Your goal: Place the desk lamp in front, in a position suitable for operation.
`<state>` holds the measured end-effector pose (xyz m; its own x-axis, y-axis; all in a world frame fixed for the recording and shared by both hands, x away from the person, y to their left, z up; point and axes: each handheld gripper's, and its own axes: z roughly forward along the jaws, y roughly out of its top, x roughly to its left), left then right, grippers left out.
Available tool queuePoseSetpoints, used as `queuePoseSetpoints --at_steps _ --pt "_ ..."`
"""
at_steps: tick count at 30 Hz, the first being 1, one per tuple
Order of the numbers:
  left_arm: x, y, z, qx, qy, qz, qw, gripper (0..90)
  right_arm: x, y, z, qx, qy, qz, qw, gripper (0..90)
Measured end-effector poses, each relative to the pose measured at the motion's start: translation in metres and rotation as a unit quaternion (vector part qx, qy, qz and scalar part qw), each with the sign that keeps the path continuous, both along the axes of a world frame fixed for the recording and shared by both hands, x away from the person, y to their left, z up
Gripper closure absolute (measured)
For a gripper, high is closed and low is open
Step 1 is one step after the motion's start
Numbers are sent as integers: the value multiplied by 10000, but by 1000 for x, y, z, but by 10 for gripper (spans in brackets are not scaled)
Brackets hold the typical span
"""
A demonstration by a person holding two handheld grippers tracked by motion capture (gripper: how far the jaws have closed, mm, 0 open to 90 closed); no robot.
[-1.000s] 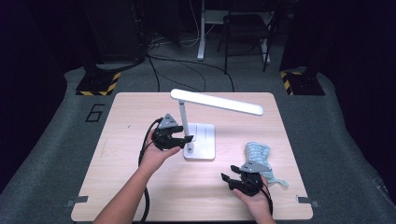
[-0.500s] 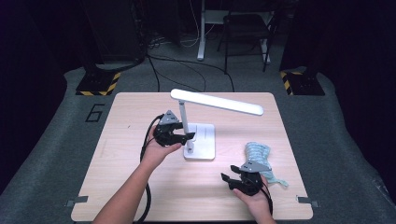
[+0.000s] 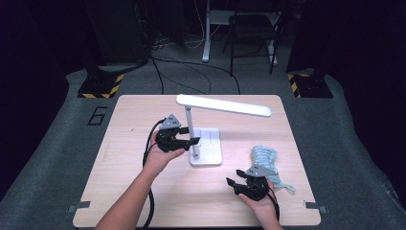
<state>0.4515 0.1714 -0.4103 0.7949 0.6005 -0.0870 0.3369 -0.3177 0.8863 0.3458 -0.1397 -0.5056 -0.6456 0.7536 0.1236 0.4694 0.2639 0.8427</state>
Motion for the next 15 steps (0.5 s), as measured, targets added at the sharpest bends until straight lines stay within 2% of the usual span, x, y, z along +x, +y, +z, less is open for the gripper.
queuePoseSetpoints --at_steps 8,12,15 --pt "-8 -5 2 13 -17 -211 9998 412 0 0 0 12 13 -12 10000 442" --pt "-8 -10 4 158 -118 -371 9991 420 0 0 0 8 10 -10 10000 442" --pt "-7 -13 4 207 -133 -352 9991 430 0 0 0 16 29 -12 10000 442"
